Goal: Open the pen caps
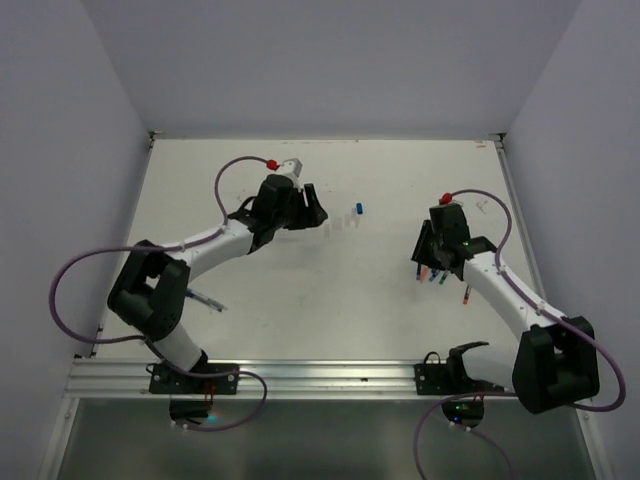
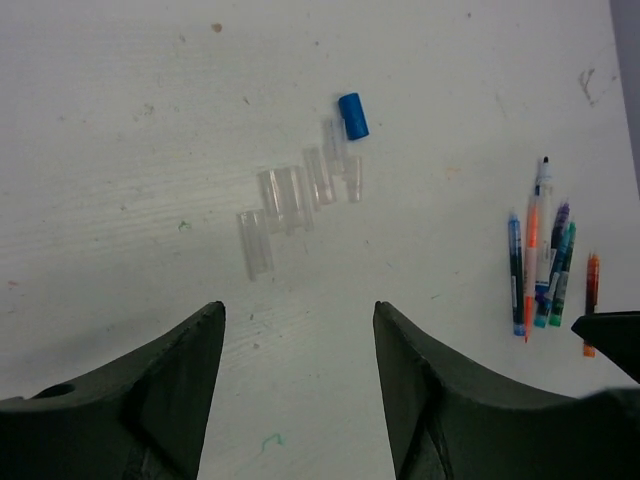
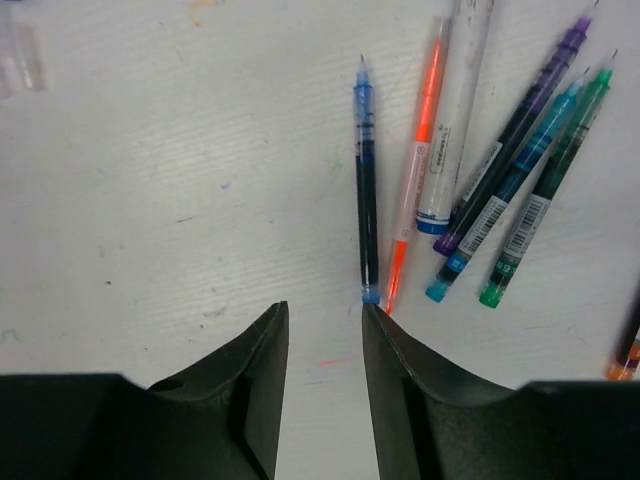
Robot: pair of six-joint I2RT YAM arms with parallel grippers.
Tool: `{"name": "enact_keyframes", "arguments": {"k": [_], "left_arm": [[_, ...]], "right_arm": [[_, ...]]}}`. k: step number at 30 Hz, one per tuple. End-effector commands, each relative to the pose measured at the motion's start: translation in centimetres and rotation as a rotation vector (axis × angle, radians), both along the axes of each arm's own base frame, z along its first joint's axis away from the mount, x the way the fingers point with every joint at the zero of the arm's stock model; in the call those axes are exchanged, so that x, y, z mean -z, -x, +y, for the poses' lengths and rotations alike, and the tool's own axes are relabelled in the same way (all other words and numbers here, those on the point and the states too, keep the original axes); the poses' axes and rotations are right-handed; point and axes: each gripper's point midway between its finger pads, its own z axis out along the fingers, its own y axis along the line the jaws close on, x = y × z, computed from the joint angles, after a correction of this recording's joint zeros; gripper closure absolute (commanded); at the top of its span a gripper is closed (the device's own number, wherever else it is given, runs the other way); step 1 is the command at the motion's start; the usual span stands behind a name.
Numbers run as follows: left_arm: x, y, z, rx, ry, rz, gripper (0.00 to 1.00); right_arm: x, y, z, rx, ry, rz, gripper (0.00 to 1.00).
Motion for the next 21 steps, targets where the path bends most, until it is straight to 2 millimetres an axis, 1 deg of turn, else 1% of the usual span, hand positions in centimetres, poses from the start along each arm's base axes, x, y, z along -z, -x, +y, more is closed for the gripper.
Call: {"name": "enact_keyframes", "arguments": {"k": [1, 2, 3, 4, 5, 6, 7, 8, 9, 10, 12, 13, 15, 16, 17, 18, 20, 21], "left_arm": [[-4.8, -0.3, 2.5, -0.117, 0.004, -0.091, 0.36], [-4.6, 0.2, 3.5, -0.153, -0.027, -0.066, 0.36], [-5.5, 0.3, 4.8, -0.203, -0.04, -0.067, 0.36], [-4.2, 1.0, 6.8, -0.28, -0.099, -0.024, 0.36], [-4.7, 1.5, 8.0, -0.319, -0.107, -0.024, 0.36], [-4.1, 1.9, 9.6, -0.363, -0.124, 0.0, 0.36], [-2.1, 3.3, 11.5, -0.427, -0.156, 0.067, 0.38], [-2.2, 3.9, 12.6, -0.462, -0.15, 0.08, 0.39], [-1.4, 4.3, 14.5, -0.514, -0.154, 0.111, 0.39], [0.5, 5.9, 16.0, -0.559, -0.18, 0.18, 0.39], [1.2, 7.2, 18.7, -0.651, -0.195, 0.22, 0.39], [2.4, 8.7, 20.5, -0.731, -0.242, 0.268, 0.4], [2.5, 10.0, 21.9, -0.793, -0.261, 0.287, 0.4], [3.0, 11.0, 22.6, -0.813, -0.289, 0.302, 0.4], [2.8, 11.4, 22.9, -0.829, -0.288, 0.297, 0.4], [3.2, 12.2, 23.5, -0.853, -0.304, 0.307, 0.4], [3.0, 13.0, 24.1, -0.883, -0.301, 0.304, 0.41], [3.4, 13.5, 24.4, -0.9, -0.305, 0.313, 0.43]], "right_arm": [[-3.7, -1.3, 1.1, -0.078, -0.004, -0.102, 0.6], [-4.1, -1.5, 1.6, -0.102, -0.016, -0.111, 0.58], [-4.2, -1.6, 2.0, -0.114, -0.019, -0.113, 0.56], [-4.3, -1.6, 2.7, -0.134, -0.024, -0.114, 0.55], [-4.3, -1.7, 3.2, -0.15, -0.03, -0.116, 0.51], [-4.4, -1.8, 3.8, -0.165, -0.035, -0.121, 0.5], [-4.4, -1.6, 4.9, -0.199, -0.037, -0.122, 0.5], [-4.2, -1.7, 5.7, -0.211, -0.036, -0.122, 0.49], [-4.1, -1.7, 6.2, -0.223, -0.024, -0.12, 0.49], [-4.0, -1.3, 7.7, -0.269, -0.016, -0.12, 0.49], [-3.7, -1.1, 9.3, -0.306, -0.004, -0.106, 0.49], [-3.6, -0.8, 10.7, -0.344, -0.01, -0.11, 0.49], [-3.1, -0.4, 11.8, -0.371, -0.02, -0.099, 0.49], [-2.8, -0.1, 12.3, -0.388, -0.03, -0.102, 0.49], [-2.7, 0.0, 12.6, -0.396, -0.036, -0.103, 0.49], [-2.6, 0.2, 12.9, -0.407, -0.044, -0.1, 0.49], [-2.5, 0.3, 13.0, -0.416, -0.052, -0.103, 0.5], [-2.7, 0.4, 13.0, -0.419, -0.056, -0.109, 0.5]]}}
